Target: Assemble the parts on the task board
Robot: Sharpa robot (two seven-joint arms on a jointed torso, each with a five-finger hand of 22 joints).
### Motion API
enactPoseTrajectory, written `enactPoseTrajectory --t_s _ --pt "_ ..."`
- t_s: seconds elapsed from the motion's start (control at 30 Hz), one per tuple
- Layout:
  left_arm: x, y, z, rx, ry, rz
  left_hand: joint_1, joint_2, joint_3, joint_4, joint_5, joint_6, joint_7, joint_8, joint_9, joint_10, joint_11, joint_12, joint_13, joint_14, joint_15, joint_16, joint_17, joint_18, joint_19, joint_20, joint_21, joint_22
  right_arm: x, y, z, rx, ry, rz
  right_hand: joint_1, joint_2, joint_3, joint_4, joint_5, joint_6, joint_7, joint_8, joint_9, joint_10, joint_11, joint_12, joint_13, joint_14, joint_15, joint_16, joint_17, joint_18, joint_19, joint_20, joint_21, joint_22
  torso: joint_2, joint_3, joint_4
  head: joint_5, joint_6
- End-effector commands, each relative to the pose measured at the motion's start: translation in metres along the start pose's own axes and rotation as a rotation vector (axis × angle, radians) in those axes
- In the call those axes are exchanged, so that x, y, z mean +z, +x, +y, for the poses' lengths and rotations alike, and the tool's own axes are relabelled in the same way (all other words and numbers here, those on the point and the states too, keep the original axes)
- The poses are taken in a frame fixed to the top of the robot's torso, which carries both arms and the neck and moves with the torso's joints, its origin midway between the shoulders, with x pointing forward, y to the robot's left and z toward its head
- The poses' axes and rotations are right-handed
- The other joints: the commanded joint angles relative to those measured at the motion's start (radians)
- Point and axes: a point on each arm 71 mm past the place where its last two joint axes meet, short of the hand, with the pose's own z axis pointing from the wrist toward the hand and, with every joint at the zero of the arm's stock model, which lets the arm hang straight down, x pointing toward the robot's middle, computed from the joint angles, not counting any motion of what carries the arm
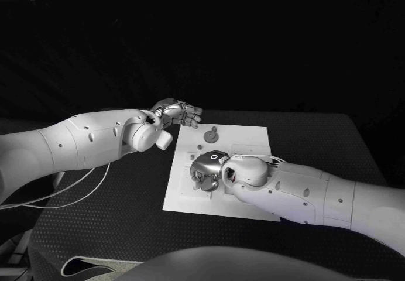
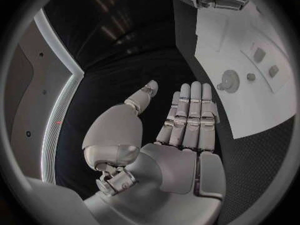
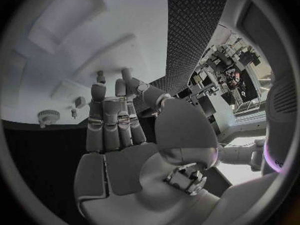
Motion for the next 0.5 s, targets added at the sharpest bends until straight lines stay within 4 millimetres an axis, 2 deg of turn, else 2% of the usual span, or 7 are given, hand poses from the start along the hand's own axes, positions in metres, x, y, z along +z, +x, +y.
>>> enactPoseTrajectory --t_s 0.03,0.23,0.5 --pt "0.001 0.003 -0.002 -0.001 0.012 0.018 -0.004 0.005 -0.006 0.002 0.003 -0.003 0.001 0.004 -0.002 -0.004 0.0 0.001 -0.001 0.009 0.001 -0.006 0.002 -0.003 0.0 0.0 -0.005 -0.002 0.0016 0.0042 0.0006 -0.014 0.0 0.01 -0.001 0.012 0.007 -0.001 0.006 0.019 -0.001 0.023 0.037 0.004 0.001 0.003 0.001 -0.001 -0.005 -0.003 0.002 0.01 0.001 -0.001 0.005 0.02 0.0 0.0001 0.0011 0.001 -0.002" --pt "0.0009 0.0024 -0.0018 -0.001 0.011 0.017 -0.004 0.006 -0.007 0.002 0.003 -0.003 0.001 0.004 -0.002 -0.005 0.0 0.001 -0.002 0.009 0.001 -0.006 0.002 -0.003 0.0 0.0 -0.005 -0.002 0.0024 0.0075 -0.0021 -0.014 0.01 0.011 -0.002 0.012 0.007 -0.001 0.006 0.019 -0.001 0.023 0.037 0.004 0.001 0.003 0.002 -0.001 -0.005 -0.003 0.002 0.01 0.001 -0.001 0.005 0.02 0.0 -0.0004 0.0003 0.002 -0.004" --pt "0.0014 0.0031 -0.002 -0.001 0.011 0.019 -0.004 0.006 -0.007 0.002 0.003 -0.003 0.001 0.004 -0.002 -0.005 0.0 0.001 -0.002 0.009 0.001 -0.006 0.002 -0.003 0.0 0.0 -0.005 -0.002 0.0026 0.0072 0.0038 -0.009 -0.007 0.009 -0.002 0.012 0.007 -0.001 0.006 0.019 -0.001 0.023 0.038 0.004 0.001 0.003 0.003 -0.001 -0.005 -0.003 0.002 0.01 0.001 -0.001 0.005 0.02 0.0 -0.0007 -0.0004 0.004 -0.007"
